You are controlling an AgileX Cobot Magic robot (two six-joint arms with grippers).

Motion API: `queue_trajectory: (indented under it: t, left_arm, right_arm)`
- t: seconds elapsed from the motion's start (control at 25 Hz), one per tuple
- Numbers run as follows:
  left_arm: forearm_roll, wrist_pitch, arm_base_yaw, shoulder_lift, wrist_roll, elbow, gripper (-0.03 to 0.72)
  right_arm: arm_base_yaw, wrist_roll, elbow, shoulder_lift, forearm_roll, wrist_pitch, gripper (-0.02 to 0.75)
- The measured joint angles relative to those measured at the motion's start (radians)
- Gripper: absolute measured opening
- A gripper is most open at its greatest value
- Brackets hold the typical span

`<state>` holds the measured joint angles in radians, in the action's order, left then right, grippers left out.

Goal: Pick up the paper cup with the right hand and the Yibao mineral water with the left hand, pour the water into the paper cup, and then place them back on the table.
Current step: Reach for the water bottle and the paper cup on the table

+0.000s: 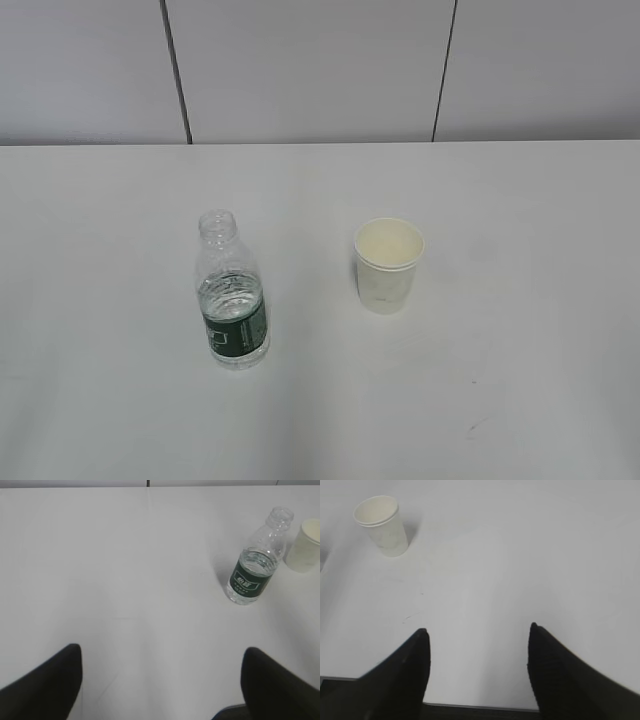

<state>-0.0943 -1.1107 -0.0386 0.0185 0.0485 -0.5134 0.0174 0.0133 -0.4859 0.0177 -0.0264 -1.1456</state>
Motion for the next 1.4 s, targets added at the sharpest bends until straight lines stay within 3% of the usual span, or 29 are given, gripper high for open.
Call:
queue_trajectory:
  t: [0.68, 1.2, 1.4]
  left_arm:
    - [0.000, 0.000, 0.000, 0.000, 0.000, 0.000, 0.585]
    - [0.059, 0.000, 0.000, 0.000, 0.000, 0.000, 0.585]
    - [0.068, 0.020, 0.000, 0.000, 0.000, -0.009, 0.585]
  right_arm:
    - [0.000, 0.000, 0.000, 0.000, 0.019, 0.000, 0.486]
    - [0.000, 0.000, -0.002, 0.000, 0.020, 0.002, 0.484]
    - [0.000, 0.000, -0.020, 0.000, 0.020, 0.107, 0.484]
